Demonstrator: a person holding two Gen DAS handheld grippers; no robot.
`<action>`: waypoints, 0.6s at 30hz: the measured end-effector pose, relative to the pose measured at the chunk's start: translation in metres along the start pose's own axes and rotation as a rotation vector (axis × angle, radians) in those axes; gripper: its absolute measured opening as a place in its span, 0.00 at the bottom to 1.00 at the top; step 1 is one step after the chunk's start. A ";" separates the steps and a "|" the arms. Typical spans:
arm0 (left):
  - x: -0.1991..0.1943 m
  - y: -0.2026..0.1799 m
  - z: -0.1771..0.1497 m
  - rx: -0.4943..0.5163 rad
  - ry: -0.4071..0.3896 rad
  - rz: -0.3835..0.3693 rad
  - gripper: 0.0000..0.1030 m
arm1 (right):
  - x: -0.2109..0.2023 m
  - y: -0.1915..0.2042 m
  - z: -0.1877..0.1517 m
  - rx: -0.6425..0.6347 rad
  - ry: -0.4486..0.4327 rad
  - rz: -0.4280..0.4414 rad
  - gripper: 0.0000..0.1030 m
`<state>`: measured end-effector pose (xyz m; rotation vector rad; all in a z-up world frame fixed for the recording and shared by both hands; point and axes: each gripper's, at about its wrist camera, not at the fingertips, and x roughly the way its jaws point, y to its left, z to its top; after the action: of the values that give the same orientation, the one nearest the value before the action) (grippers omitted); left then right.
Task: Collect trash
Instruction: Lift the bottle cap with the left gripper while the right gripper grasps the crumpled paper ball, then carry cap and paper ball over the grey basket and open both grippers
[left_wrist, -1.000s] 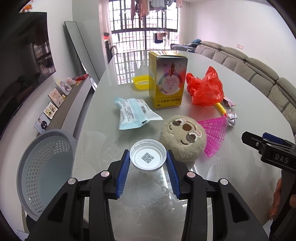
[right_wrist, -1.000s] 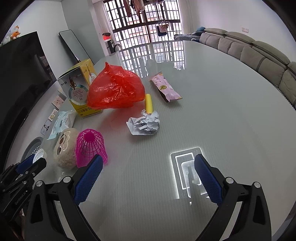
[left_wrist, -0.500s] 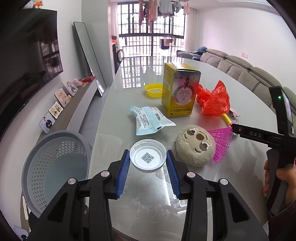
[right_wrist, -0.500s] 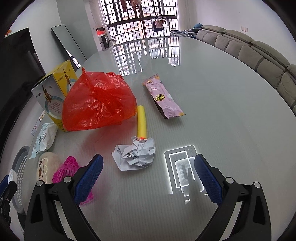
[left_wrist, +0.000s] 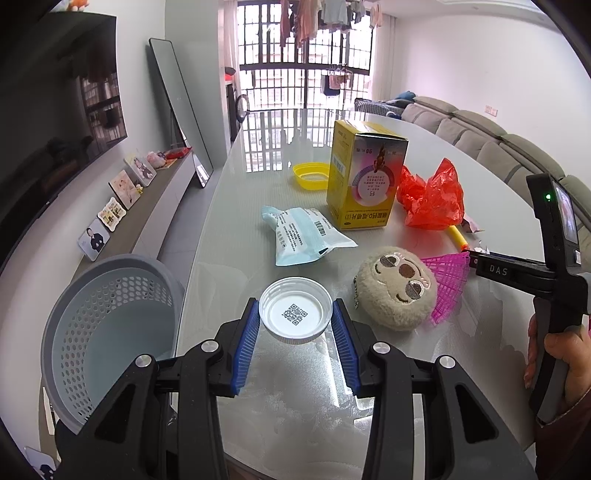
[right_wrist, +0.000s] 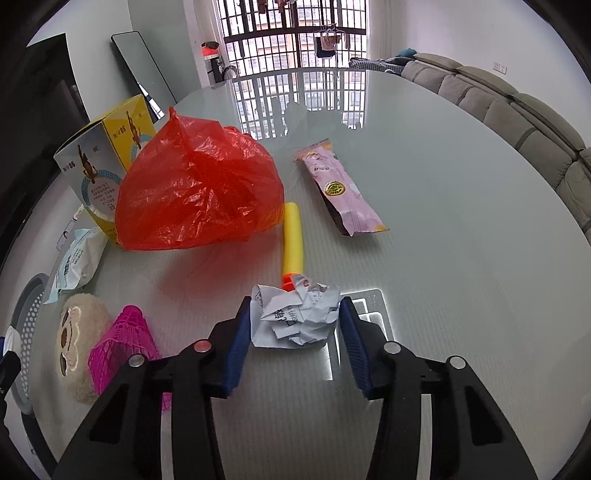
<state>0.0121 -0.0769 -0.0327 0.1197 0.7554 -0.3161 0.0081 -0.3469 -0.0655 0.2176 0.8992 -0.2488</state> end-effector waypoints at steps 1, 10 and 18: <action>0.000 0.001 0.000 -0.001 -0.001 0.001 0.38 | -0.003 0.000 -0.001 0.001 -0.006 0.006 0.42; -0.003 0.006 -0.002 -0.014 -0.007 -0.003 0.38 | -0.037 -0.007 -0.030 0.040 -0.041 0.014 0.41; -0.012 0.017 -0.004 -0.020 -0.030 -0.003 0.38 | -0.077 0.009 -0.063 0.037 -0.044 0.045 0.40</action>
<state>0.0071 -0.0576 -0.0274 0.0944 0.7288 -0.3124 -0.0823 -0.3111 -0.0414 0.2658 0.8450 -0.2276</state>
